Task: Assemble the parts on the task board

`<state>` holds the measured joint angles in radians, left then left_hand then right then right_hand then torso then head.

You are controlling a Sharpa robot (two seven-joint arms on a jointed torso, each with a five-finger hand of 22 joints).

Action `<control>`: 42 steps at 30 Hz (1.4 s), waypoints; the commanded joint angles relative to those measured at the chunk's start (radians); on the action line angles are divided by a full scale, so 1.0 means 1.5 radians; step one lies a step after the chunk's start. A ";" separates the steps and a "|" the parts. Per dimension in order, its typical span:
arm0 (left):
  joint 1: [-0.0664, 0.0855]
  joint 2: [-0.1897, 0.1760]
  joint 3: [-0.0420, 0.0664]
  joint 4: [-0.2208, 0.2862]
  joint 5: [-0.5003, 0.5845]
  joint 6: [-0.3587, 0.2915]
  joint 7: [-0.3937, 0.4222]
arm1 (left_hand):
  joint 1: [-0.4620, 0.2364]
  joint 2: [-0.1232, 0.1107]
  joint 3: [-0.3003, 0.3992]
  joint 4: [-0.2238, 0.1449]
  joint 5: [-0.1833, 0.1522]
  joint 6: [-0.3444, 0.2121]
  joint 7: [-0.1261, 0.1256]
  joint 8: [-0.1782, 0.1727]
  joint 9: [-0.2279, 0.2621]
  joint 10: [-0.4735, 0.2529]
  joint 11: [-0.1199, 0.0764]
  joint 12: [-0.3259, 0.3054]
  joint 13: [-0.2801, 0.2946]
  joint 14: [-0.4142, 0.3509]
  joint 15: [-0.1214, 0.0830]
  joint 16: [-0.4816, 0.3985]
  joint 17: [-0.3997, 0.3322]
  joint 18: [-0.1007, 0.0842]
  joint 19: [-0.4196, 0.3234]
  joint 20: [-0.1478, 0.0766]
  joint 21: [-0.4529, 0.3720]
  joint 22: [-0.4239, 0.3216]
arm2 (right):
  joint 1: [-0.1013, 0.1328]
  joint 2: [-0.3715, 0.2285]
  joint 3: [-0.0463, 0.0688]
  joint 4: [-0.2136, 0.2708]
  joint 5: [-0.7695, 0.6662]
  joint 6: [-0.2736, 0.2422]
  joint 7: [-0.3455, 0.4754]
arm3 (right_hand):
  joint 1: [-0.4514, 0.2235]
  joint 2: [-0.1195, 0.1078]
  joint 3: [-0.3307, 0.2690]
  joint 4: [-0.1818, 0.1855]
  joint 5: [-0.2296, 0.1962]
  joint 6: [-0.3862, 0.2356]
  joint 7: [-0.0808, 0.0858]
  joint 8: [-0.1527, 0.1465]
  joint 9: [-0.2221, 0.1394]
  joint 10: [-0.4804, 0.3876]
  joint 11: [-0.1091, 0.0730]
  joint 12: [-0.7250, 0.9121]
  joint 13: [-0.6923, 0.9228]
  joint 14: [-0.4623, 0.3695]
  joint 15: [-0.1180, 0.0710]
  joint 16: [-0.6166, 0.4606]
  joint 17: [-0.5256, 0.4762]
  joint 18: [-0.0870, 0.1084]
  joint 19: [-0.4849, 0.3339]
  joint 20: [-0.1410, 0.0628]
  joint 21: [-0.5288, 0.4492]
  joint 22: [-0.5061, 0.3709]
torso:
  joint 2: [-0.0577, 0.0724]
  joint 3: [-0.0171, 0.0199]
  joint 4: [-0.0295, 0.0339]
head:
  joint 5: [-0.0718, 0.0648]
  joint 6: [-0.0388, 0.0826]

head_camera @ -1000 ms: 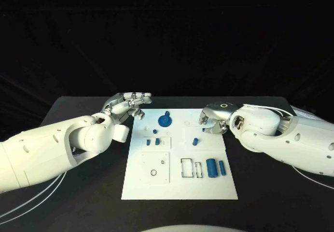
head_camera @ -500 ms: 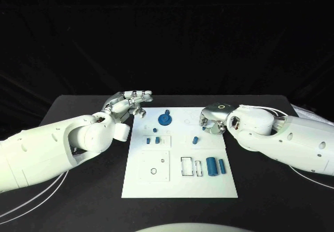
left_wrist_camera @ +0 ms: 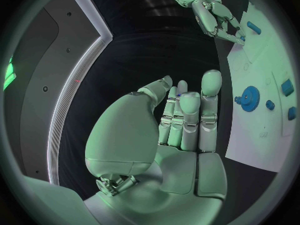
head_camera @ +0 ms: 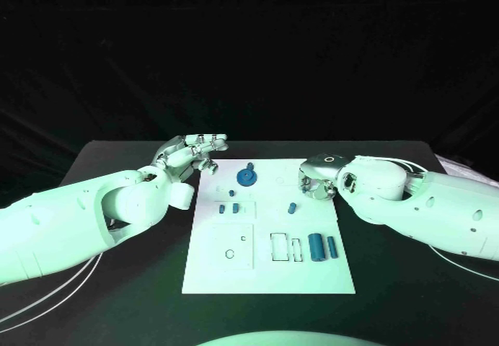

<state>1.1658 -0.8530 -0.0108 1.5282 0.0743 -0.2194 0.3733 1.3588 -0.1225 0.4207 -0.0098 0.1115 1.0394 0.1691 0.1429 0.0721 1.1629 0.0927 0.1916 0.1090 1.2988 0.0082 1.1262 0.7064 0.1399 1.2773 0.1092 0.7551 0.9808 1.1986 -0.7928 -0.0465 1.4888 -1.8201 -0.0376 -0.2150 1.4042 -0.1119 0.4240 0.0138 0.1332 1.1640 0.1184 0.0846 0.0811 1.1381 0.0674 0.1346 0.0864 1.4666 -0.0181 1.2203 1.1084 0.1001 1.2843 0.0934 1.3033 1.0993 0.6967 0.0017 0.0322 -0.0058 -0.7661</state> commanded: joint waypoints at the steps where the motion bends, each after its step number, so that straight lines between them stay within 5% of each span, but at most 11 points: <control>1: 0.000 0.001 0.000 0.002 -0.004 0.008 0.005 | 0.003 0.007 -0.004 -0.002 0.005 -0.005 0.001 0.003 -0.001 -0.004 0.000 0.004 0.001 -0.004 0.000 0.000 -0.002 0.013 -0.005 0.000 -0.004 -0.001 | -0.005 0.002 -0.002 -0.004 -0.003 0.029 0.001 | 0.001 0.007 0.005 -0.001 -0.003 0.005 0.000 0.003 0.001 0.007 0.000 0.003 -0.002 0.020 0.003 0.003 0.001 0.000 0.005 0.002 0.003 0.002 | 0.000 -0.0002 0.0011 | 0.000 -0.001; 11: 0.000 0.000 0.000 0.003 -0.004 0.008 0.002 | 0.003 0.007 -0.004 -0.002 0.005 -0.005 0.001 0.003 -0.001 -0.004 0.000 0.004 0.001 -0.004 0.000 0.000 -0.002 0.013 -0.005 0.000 -0.004 -0.001 | -0.010 0.010 -0.003 -0.014 -0.004 0.021 -0.004 | 0.000 0.011 0.008 -0.001 -0.002 0.009 0.000 0.004 0.002 0.013 0.000 0.002 -0.005 0.020 0.003 0.004 0.002 0.000 0.006 0.002 0.004 0.004 | -0.001 -0.0009 -0.0005 | 0.002 -0.001; 17: 0.000 -0.001 0.000 0.002 -0.004 0.008 0.000 | 0.003 0.007 -0.004 -0.002 0.005 -0.005 0.001 0.003 -0.001 -0.004 0.000 0.004 0.001 -0.004 0.000 0.000 -0.002 0.013 -0.005 0.000 -0.004 -0.001 | -0.010 0.006 -0.003 -0.008 -0.003 -0.018 -0.003 | 0.008 0.022 0.023 -0.009 0.000 0.019 -0.002 0.007 0.006 0.030 -0.004 0.001 -0.010 0.021 0.000 0.007 0.004 -0.002 0.012 0.000 0.010 0.014 | 0.000 -0.0006 0.0006 | 0.000 0.001; 25: 0.000 0.000 0.000 -0.001 -0.004 0.006 -0.002 | 0.004 0.007 -0.005 -0.003 0.005 -0.006 0.001 0.004 -0.001 -0.005 0.000 0.005 0.001 -0.005 0.001 -0.001 -0.004 0.013 -0.006 0.000 -0.006 -0.003 | -0.005 -0.018 0.002 0.024 0.020 -0.063 -0.013 | 0.005 0.020 0.029 -0.012 0.011 0.023 -0.001 0.007 0.008 0.038 -0.004 -0.002 -0.012 0.021 0.000 0.009 0.006 -0.004 0.020 -0.001 0.018 0.027 | -0.001 -0.0001 -0.0005 | -0.001 0.000; 42: 0.000 -0.002 0.000 -0.017 0.003 -0.012 0.001 | 0.011 0.011 -0.006 -0.006 0.006 -0.011 0.003 0.003 -0.002 -0.011 0.002 0.009 0.002 -0.005 0.001 0.002 -0.005 0.013 -0.005 0.000 -0.006 -0.003 | 0.015 -0.052 0.010 0.105 0.105 -0.095 -0.020 | -0.002 0.020 0.032 -0.010 0.007 0.021 0.002 0.005 0.009 0.039 -0.002 -0.009 -0.014 0.022 0.001 0.012 0.008 -0.005 0.022 -0.001 0.021 0.031 | 0.001 0.0005 -0.0006 | 0.003 0.005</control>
<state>1.1657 -0.8562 -0.0117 1.5029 0.0744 -0.2308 0.3675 1.3709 -0.1105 0.4151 -0.0154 0.1152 1.0285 0.1727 0.1428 0.0703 1.1523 0.0961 0.2032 0.1112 1.2977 0.0094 1.1262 0.7006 0.1398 1.2773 0.1092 0.7494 0.9776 1.2212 -0.8731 -0.0319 1.6341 -1.7021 -0.1549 -0.2399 1.4080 -0.0889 0.4671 -0.0012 0.1451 1.1929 0.1180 0.0901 0.0932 1.1911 0.0599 0.1250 0.0663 1.4665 -0.0181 1.2337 1.1191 0.0999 1.3073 0.0916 1.3283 1.1452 0.6968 0.0021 0.0318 -0.0022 -0.7619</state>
